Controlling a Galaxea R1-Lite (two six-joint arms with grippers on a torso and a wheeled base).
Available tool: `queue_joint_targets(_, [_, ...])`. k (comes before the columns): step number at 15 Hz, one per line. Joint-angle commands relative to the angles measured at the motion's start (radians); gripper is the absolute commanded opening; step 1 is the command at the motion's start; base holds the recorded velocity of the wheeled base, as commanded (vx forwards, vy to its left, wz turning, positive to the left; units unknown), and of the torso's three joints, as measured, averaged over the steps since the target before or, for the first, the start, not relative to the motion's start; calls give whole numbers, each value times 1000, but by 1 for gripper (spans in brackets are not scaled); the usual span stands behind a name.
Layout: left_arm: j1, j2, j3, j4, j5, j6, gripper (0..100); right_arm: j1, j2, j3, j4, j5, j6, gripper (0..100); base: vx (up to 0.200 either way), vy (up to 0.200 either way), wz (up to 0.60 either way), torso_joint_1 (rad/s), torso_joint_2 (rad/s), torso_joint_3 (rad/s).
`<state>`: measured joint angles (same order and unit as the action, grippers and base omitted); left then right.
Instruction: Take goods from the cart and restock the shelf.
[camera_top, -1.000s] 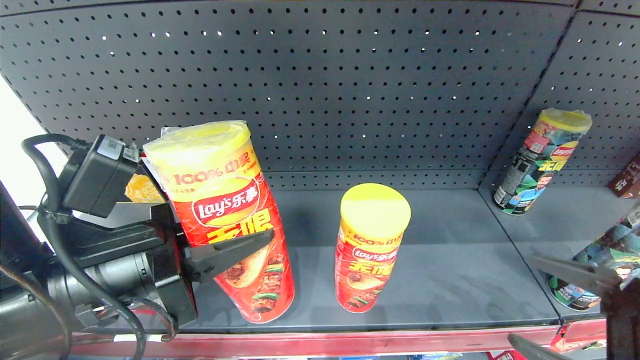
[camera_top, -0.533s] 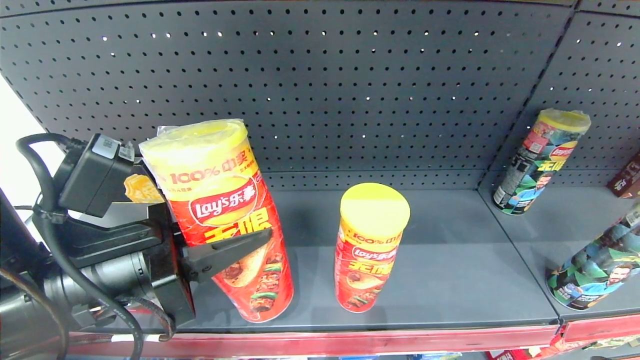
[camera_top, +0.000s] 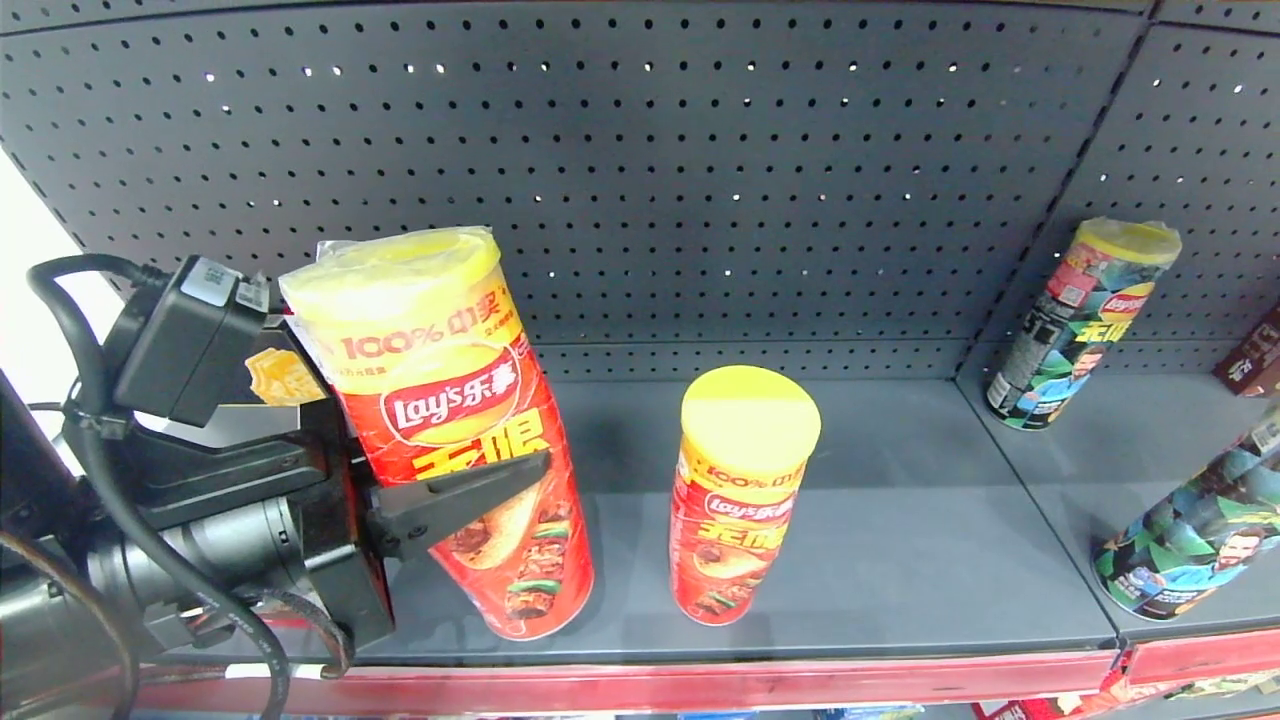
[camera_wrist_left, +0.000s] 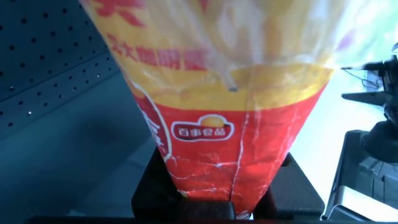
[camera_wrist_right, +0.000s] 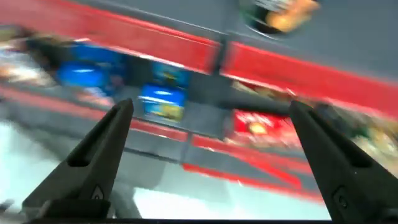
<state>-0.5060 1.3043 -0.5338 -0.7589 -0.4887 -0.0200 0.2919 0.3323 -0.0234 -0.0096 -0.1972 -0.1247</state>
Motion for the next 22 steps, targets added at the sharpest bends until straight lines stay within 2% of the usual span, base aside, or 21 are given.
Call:
queue_joint_targets(1, [-13,6,-5,0,-1,0,0,-217,4,-3,5,-7,10,100,0,0,0,0,0,0])
queue_joint_targets(3, [-14,4,2,-2,-1,2,0,-310,-118,-3,7,-4,23,100,0,0,0,0,0,0])
queue_joint_targets(5, [-20,4,2,-2,-1,2,0,-287,-265,-3,8,1,19,100,0,0,0,0,0,0])
queue_joint_targets(9, [-20,4,6,-14,-2,2,0,-309,-328,3,-7,-18,66,100,0,0,0,0,0,0])
queue_joint_targets(12, [-20,0,14,-22,-1,2,0,-307,-328,0,-1,87,83,100,0,0,0,0,0,0])
queue_joint_targets(13, [-19,-2,31,-31,-2,2,0,-309,-328,5,-3,56,83,100,0,0,0,0,0,0])
queue_joint_targets(14, [-19,-7,54,-42,-2,2,0,-309,-329,7,-7,-50,85,100,0,0,0,0,0,0])
queue_joint_targets(15, [-17,-25,74,-43,-2,2,0,-307,-329,7,-7,-106,88,100,0,0,0,0,0,0])
queue_joint_targets(17, [-28,-46,124,-45,-2,11,0,-307,-329,16,-36,136,31,100,0,0,0,0,0,0])
queue_joint_targets(18, [-43,-46,124,-45,-2,15,0,-307,-328,23,-59,186,31,100,0,0,0,0,0,0])
queue_joint_targets(19, [-48,-46,114,-43,-2,14,0,-307,-329,23,-56,173,62,100,0,0,0,0,0,0])
queue_joint_targets(20, [-51,-42,80,-36,-2,15,0,-309,-329,23,-43,35,148,100,0,0,0,0,0,0])
queue_joint_targets(21, [-63,-28,52,-33,-4,14,0,-307,-329,20,-32,-19,149,100,0,0,0,0,0,0])
queue_joint_targets(22, [-63,-5,35,-33,-2,14,0,-307,-329,22,-36,79,106,100,0,0,0,0,0,0])
